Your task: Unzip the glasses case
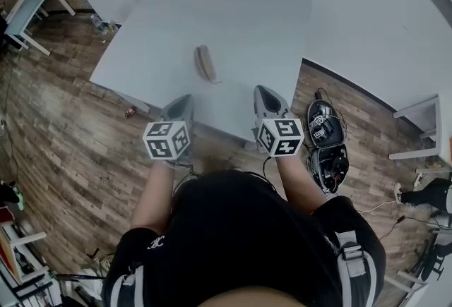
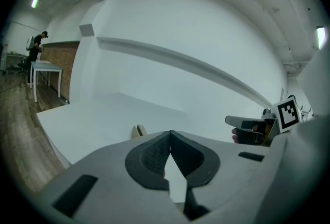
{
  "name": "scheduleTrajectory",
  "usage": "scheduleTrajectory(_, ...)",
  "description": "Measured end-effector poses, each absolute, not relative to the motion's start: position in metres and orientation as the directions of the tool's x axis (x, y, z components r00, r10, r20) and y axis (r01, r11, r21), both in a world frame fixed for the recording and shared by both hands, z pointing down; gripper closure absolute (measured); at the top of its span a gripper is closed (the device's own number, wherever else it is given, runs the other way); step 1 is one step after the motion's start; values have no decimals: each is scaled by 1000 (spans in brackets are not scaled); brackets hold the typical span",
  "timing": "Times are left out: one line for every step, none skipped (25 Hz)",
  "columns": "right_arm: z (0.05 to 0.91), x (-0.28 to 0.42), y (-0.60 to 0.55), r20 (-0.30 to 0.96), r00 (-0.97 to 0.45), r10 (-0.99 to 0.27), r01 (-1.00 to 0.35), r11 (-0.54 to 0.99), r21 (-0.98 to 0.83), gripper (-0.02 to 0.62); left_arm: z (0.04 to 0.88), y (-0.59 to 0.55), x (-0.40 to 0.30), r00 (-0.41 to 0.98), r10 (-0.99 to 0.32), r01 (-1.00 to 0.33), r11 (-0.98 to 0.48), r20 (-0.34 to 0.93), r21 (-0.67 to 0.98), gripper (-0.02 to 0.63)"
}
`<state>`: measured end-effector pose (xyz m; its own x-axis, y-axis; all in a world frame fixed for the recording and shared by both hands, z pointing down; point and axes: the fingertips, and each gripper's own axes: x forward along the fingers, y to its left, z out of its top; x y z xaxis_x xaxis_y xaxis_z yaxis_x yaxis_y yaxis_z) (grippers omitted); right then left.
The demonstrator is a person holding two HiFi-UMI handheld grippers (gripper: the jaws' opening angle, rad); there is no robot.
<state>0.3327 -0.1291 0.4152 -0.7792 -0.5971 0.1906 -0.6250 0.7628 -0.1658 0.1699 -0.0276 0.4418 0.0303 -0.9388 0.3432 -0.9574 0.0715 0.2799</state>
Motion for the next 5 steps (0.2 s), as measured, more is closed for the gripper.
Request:
scheduleTrajectory(416,334,-132,193,-779,-597,-625,763,-166,583,443,-29,172,27,-938,-958,74,346,276,603)
scheduleTrajectory(418,336,-134,196,-778,-596,-626,762,-166,583,442,-30,173,23,-938,-959,76,345,272,603)
scheduleTrajectory(419,337,-137,200,-778,-596,-626,762,-166,583,441,-31,176,20,-940,-960,78,341,269,603)
scheduleTrajectory(421,339,-139,204,-777,-595,-626,761,-166,583,440,-32,178,16,-942,-961,79,336,267,603)
scheduleTrajectory(422,340,-141,208,-777,-594,-627,761,-167,583,438,-32,181,13,-943,-961,80,331,264,603)
